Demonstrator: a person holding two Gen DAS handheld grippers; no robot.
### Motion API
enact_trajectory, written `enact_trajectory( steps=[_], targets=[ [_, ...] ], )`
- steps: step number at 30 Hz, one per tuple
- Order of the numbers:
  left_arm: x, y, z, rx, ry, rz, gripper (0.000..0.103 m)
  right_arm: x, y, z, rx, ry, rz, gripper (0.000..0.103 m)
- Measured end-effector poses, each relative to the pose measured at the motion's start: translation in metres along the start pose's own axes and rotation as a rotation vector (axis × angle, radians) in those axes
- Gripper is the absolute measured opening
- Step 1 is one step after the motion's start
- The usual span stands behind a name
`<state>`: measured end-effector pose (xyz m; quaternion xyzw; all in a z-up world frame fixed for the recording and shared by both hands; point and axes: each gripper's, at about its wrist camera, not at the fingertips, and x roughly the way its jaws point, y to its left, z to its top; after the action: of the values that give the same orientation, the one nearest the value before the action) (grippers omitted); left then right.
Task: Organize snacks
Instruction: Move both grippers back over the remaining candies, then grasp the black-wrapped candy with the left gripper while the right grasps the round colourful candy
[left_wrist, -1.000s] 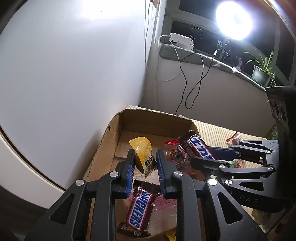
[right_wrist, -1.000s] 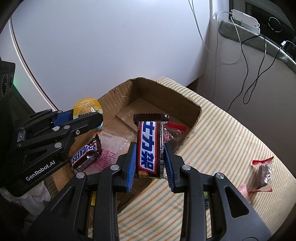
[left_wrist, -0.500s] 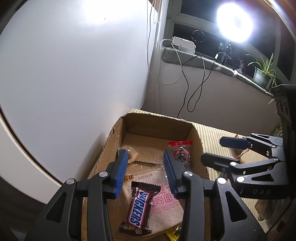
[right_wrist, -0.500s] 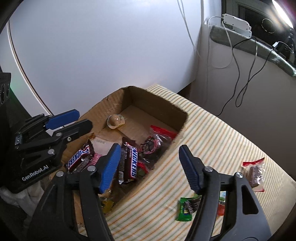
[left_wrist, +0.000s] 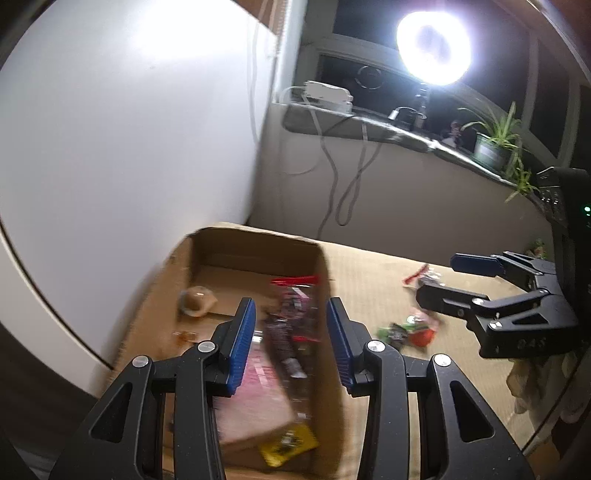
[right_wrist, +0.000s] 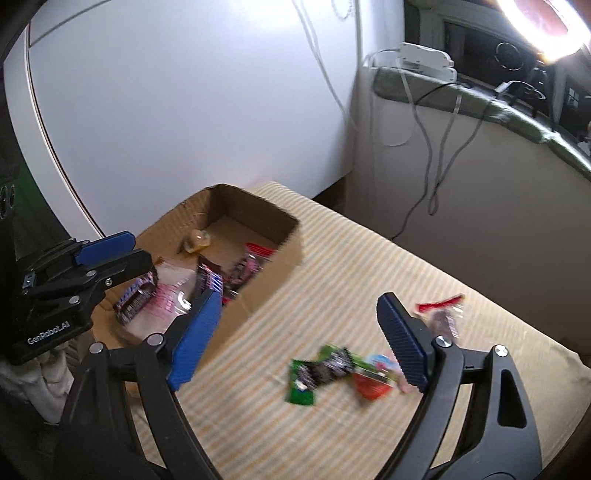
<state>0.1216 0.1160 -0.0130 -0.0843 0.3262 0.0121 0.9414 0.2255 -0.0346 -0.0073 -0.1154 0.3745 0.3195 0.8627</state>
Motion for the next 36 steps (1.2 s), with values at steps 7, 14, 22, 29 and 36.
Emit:
enact_trajectory(
  steps=[7, 14, 22, 29, 36],
  targets=[
    [0.005, -0.040, -0.012, 0.031, 0.023, -0.069, 0.038, -0.020, -0.039, -0.020, 0.030, 0.000, -0.031, 0.093],
    [0.019, -0.077, -0.028, 0.071, 0.071, -0.130, 0.038, -0.026, -0.076, -0.046, 0.073, 0.008, -0.054, 0.093],
    [0.048, -0.101, -0.040, 0.102, 0.130, -0.151, 0.036, -0.022, -0.089, -0.067, 0.034, -0.003, -0.038, 0.085],
    [0.075, -0.107, -0.044, 0.113, 0.176, -0.140, 0.028, 0.008, -0.080, -0.068, -0.028, 0.054, 0.022, 0.059],
    [0.098, -0.105, -0.046, 0.118, 0.212, -0.123, 0.026, 0.034, -0.073, -0.069, -0.080, 0.108, 0.047, 0.047]
  ],
)
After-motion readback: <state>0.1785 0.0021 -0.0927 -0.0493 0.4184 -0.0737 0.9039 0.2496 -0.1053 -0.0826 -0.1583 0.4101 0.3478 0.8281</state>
